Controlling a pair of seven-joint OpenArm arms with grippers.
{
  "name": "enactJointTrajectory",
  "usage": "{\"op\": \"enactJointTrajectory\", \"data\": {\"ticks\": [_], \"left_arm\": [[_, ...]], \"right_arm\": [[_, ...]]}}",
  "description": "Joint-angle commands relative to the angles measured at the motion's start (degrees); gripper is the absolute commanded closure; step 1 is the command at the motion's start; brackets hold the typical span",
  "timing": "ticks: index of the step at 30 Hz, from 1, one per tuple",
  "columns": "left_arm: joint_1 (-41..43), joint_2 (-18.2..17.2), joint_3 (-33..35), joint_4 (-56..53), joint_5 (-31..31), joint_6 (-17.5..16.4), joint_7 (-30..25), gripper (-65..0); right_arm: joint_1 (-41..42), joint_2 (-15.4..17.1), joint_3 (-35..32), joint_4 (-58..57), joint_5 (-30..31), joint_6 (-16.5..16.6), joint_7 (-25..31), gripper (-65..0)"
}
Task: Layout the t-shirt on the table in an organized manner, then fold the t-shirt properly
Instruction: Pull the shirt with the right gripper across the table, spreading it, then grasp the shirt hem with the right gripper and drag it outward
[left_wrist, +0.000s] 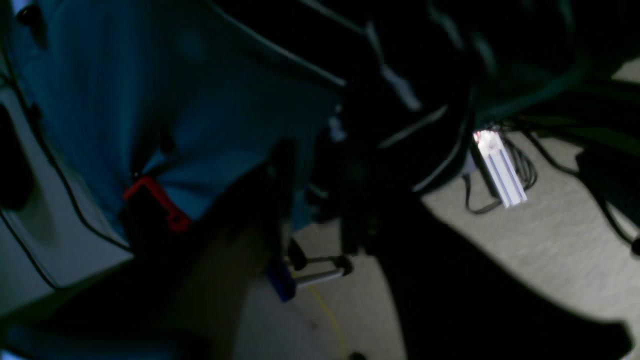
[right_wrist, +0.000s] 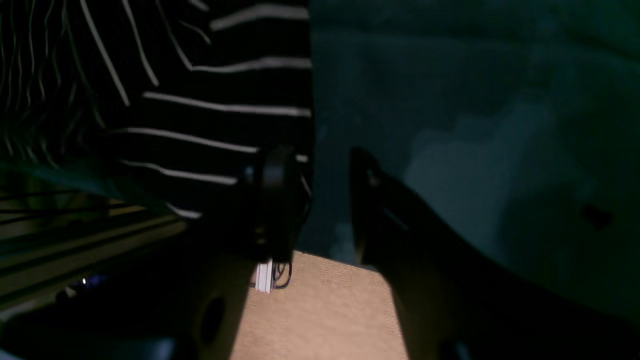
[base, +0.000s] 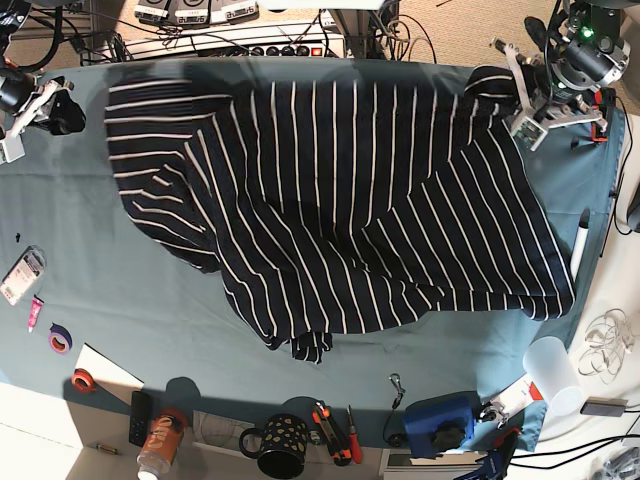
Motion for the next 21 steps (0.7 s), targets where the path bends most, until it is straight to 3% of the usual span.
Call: {"op": "enactJointTrajectory", "data": {"ticks": [1,5,10,13,16,21], "left_arm": [[0.2,-0.6,-0.3,0.8,0.3,0.5,-0.7,-19.4],[0.2,-0.6,-0.3,0.8,0.3,0.6,-1.4,-19.4],[0.2,-0.6,-0.3,0.8,0.5,0.6,-3.2,-19.4],[0.0,-0.6,-0.3,0.8,1.1,0.6,-4.6,-19.4],[0.0,-0.6,-0.3,0.8,2.9,0.7,-6.2,-19.4],[0.0,-0.6,-0.3,0.8,3.3,1.4,-6.5,-19.4]], "right_arm": [[-0.1,2.0,1.4,0.8,1.9,0.1,1.0,-18.6],[0.7,3.7,6.8,0.8,5.9,0.1,1.0,-18.5],[9.9,3.8,9.7,0.8,1.6,0.1,1.0,-18.5],[16.1,3.8,4.6,0.6,-3.0,0.1,1.0,-18.5],[21.0,3.8,-4.5,-0.2,-8.7,0.1,1.0,-18.5],[27.3,3.8,-20.9,-3.7,-24.6,0.1,17.1,-18.5]]}}
